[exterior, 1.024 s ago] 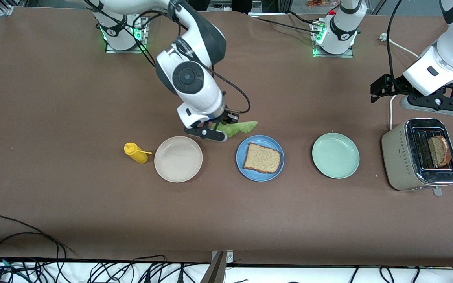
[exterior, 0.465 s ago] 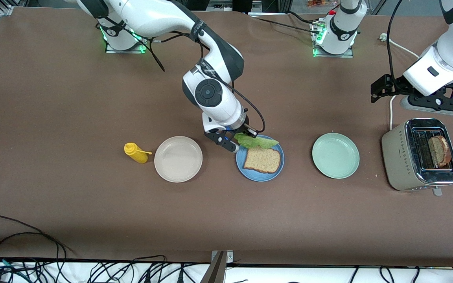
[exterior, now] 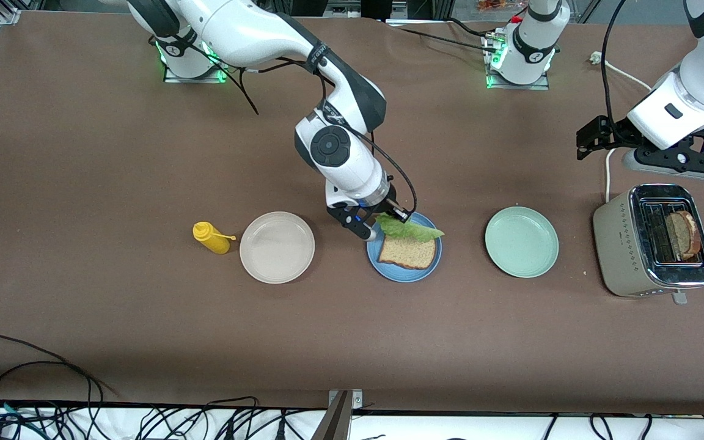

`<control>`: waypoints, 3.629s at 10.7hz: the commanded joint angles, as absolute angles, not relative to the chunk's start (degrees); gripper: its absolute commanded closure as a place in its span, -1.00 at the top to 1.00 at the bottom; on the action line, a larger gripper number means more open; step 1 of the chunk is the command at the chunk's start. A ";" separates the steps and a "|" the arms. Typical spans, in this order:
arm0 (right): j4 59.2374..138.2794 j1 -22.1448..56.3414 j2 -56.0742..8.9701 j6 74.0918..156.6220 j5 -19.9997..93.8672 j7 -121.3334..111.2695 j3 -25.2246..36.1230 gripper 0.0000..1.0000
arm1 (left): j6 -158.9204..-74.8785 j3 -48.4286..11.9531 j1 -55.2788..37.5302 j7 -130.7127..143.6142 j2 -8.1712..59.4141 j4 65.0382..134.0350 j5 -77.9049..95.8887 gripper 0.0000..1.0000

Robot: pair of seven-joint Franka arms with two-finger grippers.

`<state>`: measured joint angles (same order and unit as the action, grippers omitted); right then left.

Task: Make sandwich in blue plate with both arms
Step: 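Lower the lettuce onto the bread and release it, then raise the right gripper and move it beside the yellow bottle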

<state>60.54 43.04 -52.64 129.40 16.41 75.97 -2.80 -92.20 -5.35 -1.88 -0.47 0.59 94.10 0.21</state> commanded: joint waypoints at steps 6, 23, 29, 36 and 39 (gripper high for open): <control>57.74 45.44 -59.76 136.32 17.05 76.73 -2.64 -1.00 | -91.14 -5.36 -1.76 0.09 1.32 92.46 -0.70 1.00; 72.99 41.15 -44.87 130.63 17.14 58.32 -1.05 1.00 | -91.06 -5.27 -1.41 -0.35 1.49 92.46 -0.62 1.00; 88.30 28.14 -26.66 114.96 17.67 28.51 -1.14 1.00 | -91.14 -5.27 -1.41 -0.35 1.49 92.46 -0.62 1.00; 95.62 18.47 -16.53 107.32 12.06 4.26 -1.05 1.00 | -91.05 -5.27 -1.41 -0.35 1.49 92.46 -0.62 1.00; 95.71 14.34 -16.52 107.23 11.43 -10.41 -1.23 1.00 | -91.14 -5.27 -1.41 -0.35 1.49 92.46 -0.62 1.00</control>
<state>93.64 17.34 -18.07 107.28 12.60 -0.70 -0.44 -92.19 -5.18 -1.51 -0.46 0.85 94.09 0.21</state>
